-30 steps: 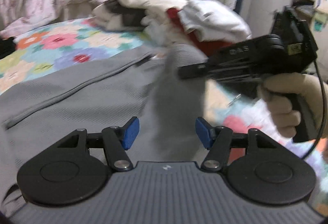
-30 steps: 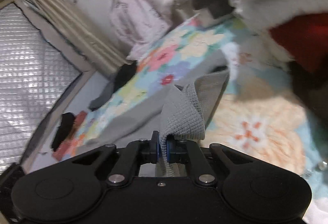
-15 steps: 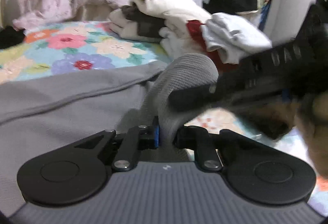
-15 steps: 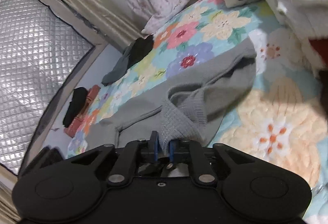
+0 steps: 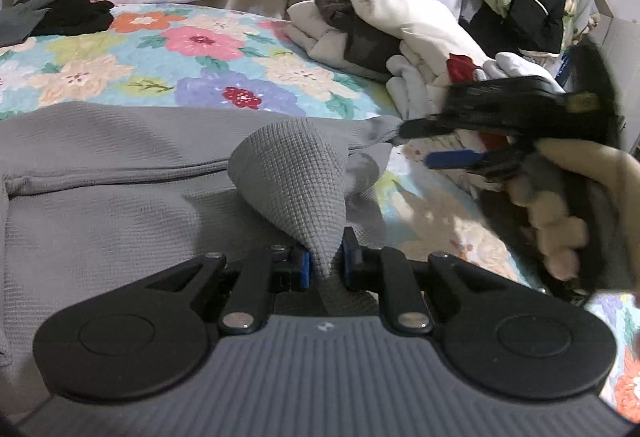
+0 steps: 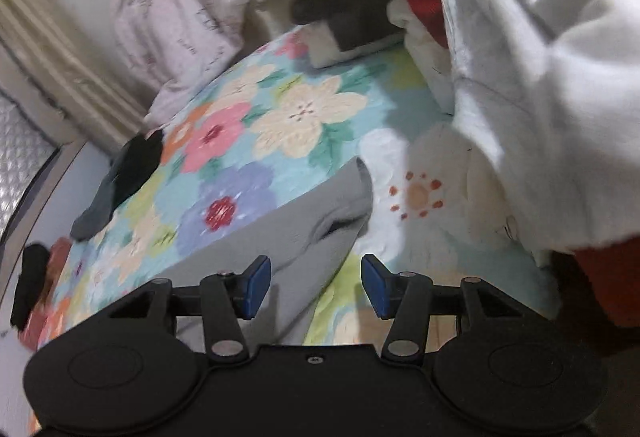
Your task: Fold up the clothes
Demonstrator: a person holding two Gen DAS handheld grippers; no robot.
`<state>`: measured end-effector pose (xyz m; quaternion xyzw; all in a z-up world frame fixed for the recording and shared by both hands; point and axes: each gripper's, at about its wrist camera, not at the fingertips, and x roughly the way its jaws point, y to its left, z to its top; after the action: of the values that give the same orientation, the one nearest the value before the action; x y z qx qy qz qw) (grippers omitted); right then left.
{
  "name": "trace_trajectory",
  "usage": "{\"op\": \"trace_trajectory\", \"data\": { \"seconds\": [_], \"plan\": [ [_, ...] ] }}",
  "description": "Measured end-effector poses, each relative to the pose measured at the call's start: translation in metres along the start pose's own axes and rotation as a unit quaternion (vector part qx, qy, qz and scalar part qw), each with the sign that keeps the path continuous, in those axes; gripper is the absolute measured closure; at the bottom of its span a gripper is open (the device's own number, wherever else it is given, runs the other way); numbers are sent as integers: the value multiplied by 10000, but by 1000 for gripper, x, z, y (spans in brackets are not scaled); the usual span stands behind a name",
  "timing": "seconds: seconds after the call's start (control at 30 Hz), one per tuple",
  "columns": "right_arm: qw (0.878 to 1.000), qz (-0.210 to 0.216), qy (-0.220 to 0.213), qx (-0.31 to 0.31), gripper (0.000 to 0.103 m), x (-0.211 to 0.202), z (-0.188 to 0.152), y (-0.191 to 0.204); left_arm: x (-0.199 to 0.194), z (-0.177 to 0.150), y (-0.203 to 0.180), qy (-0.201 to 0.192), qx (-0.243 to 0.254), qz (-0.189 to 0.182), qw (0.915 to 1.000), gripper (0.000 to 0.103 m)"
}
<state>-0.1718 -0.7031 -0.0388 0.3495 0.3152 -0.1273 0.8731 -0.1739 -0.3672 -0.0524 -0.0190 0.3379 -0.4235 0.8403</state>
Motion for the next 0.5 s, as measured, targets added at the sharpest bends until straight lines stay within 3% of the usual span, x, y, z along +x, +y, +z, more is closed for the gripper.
{"op": "trace_trajectory", "data": {
  "seconds": [0.17,0.27,0.33,0.4,0.43,0.5],
  "plan": [
    [9986,-303,-79,422,45,33,13,-9,4,0,3,11,-100,-7,9999,89],
    [9952,-253,-25,946,44,51,14,-23,4,-1,4,0,-89,-7,10000,89],
    [9981,-90,9,609,44,60,15,-18,4,-1,5,-6,-51,3,10000,89],
    [9997,104,43,212,68,65,16,-10,4,3,7,-5,-70,17,10000,89],
    [9998,197,57,9,94,67,15,-6,2,7,9,-78,-90,35,9999,89],
    [9978,349,-52,-566,94,59,13,16,-8,14,13,-260,-59,143,9995,89]
  ]
}}
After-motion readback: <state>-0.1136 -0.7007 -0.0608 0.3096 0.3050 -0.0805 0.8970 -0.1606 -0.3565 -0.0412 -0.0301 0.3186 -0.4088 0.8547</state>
